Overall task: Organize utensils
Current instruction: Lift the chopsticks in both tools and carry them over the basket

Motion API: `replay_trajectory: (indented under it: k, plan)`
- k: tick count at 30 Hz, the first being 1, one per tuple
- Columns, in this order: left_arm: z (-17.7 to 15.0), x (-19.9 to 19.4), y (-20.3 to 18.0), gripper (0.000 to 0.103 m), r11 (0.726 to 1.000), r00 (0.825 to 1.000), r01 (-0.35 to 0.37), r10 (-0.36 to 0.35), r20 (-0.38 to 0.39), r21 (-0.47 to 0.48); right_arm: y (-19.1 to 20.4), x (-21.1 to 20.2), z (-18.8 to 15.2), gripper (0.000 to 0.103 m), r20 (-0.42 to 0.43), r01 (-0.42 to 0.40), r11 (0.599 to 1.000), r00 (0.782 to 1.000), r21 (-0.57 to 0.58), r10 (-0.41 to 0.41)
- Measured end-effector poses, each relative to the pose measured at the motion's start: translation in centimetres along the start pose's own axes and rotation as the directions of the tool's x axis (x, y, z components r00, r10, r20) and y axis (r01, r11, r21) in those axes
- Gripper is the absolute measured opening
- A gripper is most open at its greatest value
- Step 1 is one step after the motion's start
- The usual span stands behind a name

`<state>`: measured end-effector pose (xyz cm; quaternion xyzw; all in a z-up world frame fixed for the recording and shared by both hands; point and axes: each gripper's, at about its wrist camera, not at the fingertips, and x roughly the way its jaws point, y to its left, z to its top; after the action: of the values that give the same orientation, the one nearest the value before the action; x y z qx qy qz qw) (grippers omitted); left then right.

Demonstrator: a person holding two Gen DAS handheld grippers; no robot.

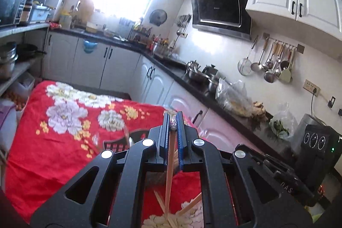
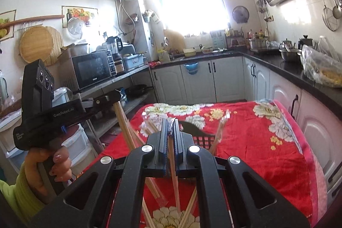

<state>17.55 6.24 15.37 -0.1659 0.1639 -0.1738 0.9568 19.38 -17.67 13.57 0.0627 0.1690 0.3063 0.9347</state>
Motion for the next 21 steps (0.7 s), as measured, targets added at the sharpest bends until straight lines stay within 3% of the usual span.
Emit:
replay_trajectory:
  k: [21]
  plan:
    - [5.4, 2.0, -2.5, 0.003, 0.994, 0.988, -0.086, 0.076, 0.136, 0.066, 1.2, 0.5, 6.4, 0.005, 0.143, 0.013, 0.999, 0.99, -0.042, -0.006]
